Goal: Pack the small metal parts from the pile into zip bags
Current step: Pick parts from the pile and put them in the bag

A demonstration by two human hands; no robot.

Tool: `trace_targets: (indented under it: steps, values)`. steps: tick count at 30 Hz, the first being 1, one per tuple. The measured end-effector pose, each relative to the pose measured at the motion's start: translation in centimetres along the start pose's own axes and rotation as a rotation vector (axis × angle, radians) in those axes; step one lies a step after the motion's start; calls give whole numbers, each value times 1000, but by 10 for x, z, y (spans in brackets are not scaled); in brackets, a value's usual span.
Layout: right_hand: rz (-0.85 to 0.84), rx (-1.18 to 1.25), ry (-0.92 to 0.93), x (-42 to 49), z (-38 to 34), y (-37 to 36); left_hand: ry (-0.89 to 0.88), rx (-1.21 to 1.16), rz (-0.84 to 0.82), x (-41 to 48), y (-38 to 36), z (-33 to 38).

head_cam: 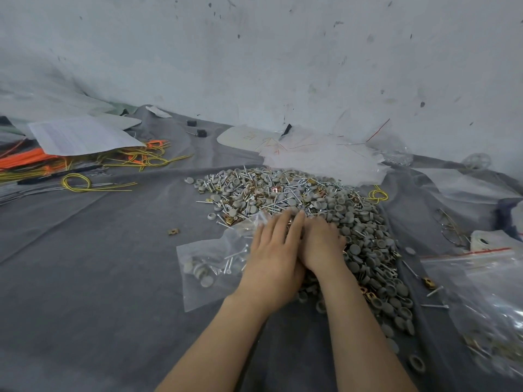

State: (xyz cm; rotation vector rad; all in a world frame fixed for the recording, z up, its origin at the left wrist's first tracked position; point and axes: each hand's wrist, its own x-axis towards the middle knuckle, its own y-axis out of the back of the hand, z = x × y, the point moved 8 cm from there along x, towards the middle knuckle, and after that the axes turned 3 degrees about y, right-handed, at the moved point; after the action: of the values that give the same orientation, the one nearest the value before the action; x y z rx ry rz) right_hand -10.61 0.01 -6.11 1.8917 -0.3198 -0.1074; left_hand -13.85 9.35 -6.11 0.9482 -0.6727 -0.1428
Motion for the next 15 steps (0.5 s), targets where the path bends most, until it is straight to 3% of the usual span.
trace_targets:
  steps: [15]
  values:
    - [98,18,-4,-2,3,1,-56,-7,-24,-2,-5,0]
